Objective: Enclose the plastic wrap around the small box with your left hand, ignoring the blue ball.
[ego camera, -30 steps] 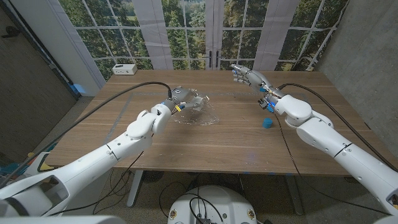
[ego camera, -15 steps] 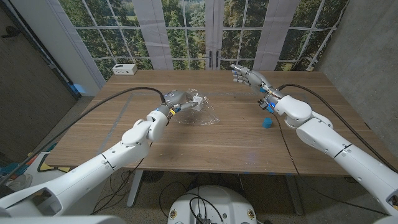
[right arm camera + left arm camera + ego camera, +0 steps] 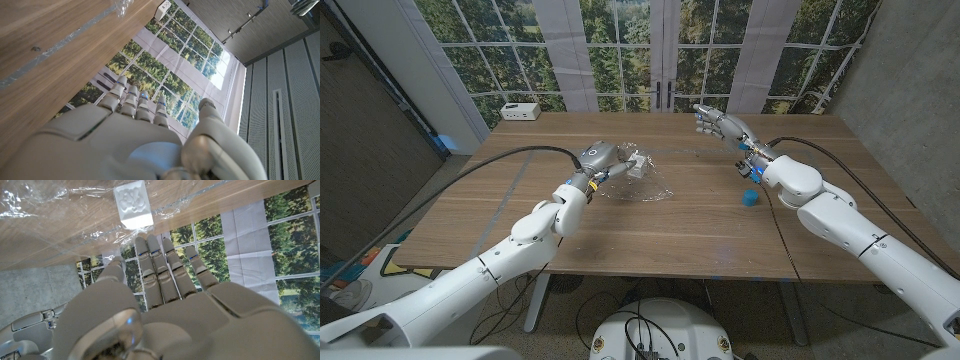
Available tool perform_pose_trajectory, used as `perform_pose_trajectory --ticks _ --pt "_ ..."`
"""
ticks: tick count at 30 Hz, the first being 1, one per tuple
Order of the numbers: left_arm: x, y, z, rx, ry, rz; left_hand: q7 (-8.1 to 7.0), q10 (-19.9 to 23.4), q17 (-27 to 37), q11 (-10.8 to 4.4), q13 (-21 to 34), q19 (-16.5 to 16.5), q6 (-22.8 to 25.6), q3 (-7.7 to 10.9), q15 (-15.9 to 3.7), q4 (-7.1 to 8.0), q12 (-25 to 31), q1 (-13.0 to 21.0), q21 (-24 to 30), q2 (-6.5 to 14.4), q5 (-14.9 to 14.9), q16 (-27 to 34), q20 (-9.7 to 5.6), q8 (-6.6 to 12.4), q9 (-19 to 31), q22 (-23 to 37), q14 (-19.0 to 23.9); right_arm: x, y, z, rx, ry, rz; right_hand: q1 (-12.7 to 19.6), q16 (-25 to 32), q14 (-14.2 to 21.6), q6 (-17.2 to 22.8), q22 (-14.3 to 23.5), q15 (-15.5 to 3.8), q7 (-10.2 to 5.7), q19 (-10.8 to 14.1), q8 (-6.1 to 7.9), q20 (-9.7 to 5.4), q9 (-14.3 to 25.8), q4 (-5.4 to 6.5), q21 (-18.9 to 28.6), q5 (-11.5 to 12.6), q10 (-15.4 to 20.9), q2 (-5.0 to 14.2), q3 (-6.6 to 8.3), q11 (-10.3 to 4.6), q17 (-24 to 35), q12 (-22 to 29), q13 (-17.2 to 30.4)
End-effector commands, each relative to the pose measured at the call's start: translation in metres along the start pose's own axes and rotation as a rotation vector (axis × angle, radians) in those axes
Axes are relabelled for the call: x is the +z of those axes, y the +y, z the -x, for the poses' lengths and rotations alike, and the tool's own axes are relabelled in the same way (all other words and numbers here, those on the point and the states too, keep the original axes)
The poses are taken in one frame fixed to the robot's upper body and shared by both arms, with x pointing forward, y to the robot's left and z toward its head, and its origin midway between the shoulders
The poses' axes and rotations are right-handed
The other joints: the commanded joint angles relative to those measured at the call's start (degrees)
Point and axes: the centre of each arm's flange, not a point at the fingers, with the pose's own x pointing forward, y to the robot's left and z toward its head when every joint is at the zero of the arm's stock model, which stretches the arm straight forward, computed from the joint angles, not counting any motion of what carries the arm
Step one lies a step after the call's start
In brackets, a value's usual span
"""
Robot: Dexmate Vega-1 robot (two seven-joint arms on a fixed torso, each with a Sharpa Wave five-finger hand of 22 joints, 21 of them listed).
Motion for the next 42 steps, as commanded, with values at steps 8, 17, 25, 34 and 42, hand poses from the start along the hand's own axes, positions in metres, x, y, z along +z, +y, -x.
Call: perform_pose_trajectory --ticks 8,17,25,34,42 --pt "-0.006 0.011 0.005 -0.188 0.11 -0.338 -3.16 -15.28 0.2 -0.13 -0.04 -1.0 -9.99 1.49 -1.3 -1.09 -6.66 6.88 0.13 -2.33 -0.12 -3.54 0.04 -5.0 -1.5 0.2 -11.34 0.013 0.013 -0.009 0.056 -0.063 0.025 -0.05 0.18 0.43 0.18 0.18 0.04 0.0 0.36 -0.04 -0.11 0.1 0.29 0.54 0.16 0.47 0.08 0.31 0.03 0.06 0.18 0.07" --pt "-0.014 0.017 0.006 -0.319 0.116 -0.399 -4.59 -18.3 -1.22 -0.62 -0.94 -3.69 -9.31 0.11 -0.43 -0.66 -9.01 7.6 -0.89 -4.42 -1.07 -4.48 0.47 -5.54 -2.11 0.03 -16.14 0.012 0.017 -0.007 0.04 -0.061 0.01 0.01 0.14 0.31 0.26 0.18 -0.27 -0.2 0.24 -0.02 -0.34 0.09 0.33 0.48 0.15 0.46 0.06 0.33 -0.11 0.07 0.17 0.07" --pt "-0.019 0.02 0.007 -0.346 0.141 -0.441 -4.96 -18.88 -2.0 -0.84 -1.35 -4.65 -7.57 -0.66 0.03 -0.52 -9.71 7.79 -1.39 -5.5 -1.56 -4.63 0.84 -5.22 -2.31 -0.13 -17.99 0.01 0.022 -0.006 0.042 -0.065 0.001 0.03 0.1 0.23 0.26 0.18 -0.33 -0.36 0.12 -0.03 -0.57 0.09 0.42 0.43 0.15 0.45 0.05 0.36 -0.22 0.09 0.16 0.07" --pt "-0.026 0.021 0.008 -0.425 0.16 -0.472 -4.96 -19.23 -2.41 -1.02 -1.61 -5.11 -7.69 -1.69 0.58 0.17 -10.15 6.7 -1.69 -6.4 -1.74 -4.6 0.87 -5.55 -2.44 -0.24 -19.04 0.008 0.024 -0.005 0.038 -0.057 -0.001 -0.05 0.13 0.26 0.23 0.18 -0.33 -0.35 0.12 -0.05 -0.57 0.09 0.53 0.43 0.13 0.48 -0.02 0.3 -0.29 0.14 0.17 0.07" --pt "-0.033 0.02 0.009 -0.458 0.199 -0.516 -5.01 -20.53 -2.78 -0.97 -1.88 -5.61 -8.57 -2.87 1.05 0.9 -10.94 5.19 -2.03 -7.24 -1.68 -4.59 0.88 -6.25 -2.57 -0.33 -20.36 0.008 0.023 -0.005 0.033 -0.059 0.001 -0.08 0.15 0.29 0.3 0.19 -0.34 -0.37 0.1 -0.02 -0.58 0.09 0.58 0.42 0.13 0.47 -0.03 0.29 -0.33 0.16 0.16 0.07"
